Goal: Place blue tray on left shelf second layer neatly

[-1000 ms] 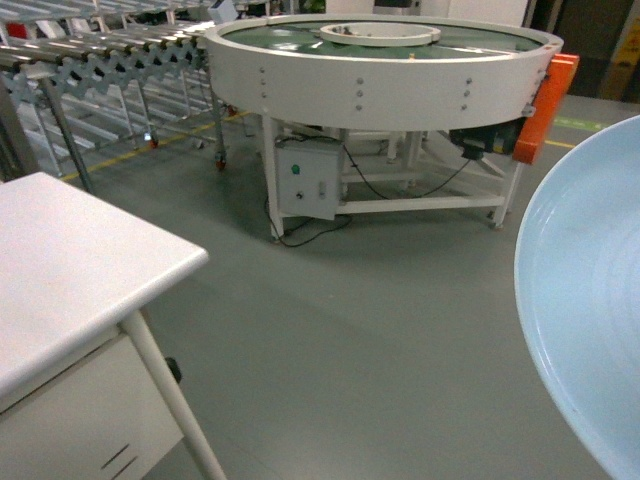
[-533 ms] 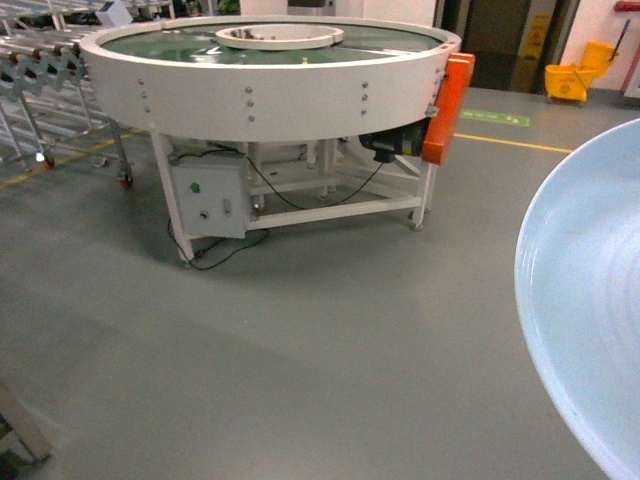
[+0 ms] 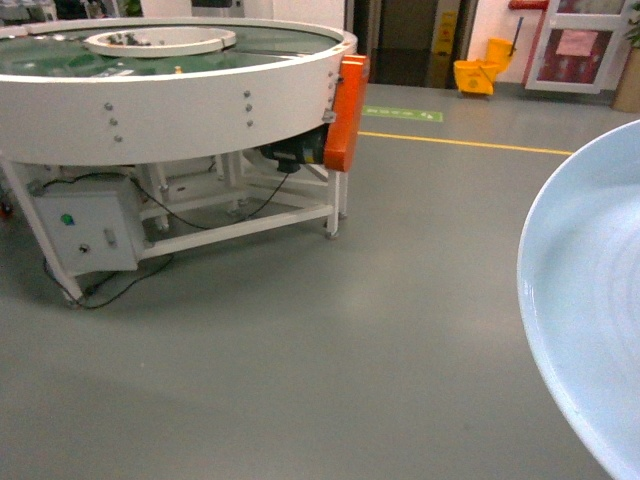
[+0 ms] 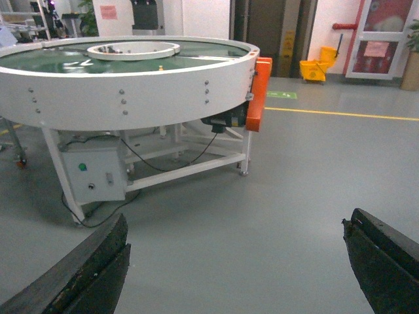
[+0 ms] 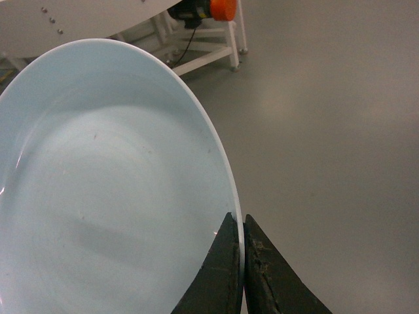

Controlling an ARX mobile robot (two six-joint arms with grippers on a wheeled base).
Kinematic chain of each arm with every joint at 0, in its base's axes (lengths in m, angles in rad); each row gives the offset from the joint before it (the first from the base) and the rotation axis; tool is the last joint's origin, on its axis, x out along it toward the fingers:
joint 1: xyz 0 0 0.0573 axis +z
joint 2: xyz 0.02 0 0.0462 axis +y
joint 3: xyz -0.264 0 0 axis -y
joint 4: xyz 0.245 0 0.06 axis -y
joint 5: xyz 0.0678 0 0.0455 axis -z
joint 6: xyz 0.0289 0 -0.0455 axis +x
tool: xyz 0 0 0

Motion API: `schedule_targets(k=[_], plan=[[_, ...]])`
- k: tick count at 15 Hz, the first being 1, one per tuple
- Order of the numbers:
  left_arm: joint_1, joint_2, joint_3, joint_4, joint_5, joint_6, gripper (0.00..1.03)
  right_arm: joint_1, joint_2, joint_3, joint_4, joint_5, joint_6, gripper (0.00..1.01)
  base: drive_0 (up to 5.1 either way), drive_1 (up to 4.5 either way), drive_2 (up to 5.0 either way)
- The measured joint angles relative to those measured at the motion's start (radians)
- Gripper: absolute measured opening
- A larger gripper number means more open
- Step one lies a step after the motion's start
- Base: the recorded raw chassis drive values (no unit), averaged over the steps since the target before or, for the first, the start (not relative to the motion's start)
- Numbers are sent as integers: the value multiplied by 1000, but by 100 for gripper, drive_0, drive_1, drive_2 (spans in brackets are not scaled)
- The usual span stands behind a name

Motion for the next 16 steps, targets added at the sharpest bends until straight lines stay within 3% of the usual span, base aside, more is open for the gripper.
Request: schedule_targets(k=[16], plan=[[-1,0,0,2,1,0,98,0,0,0,0,0,0,2,134,24,-618]])
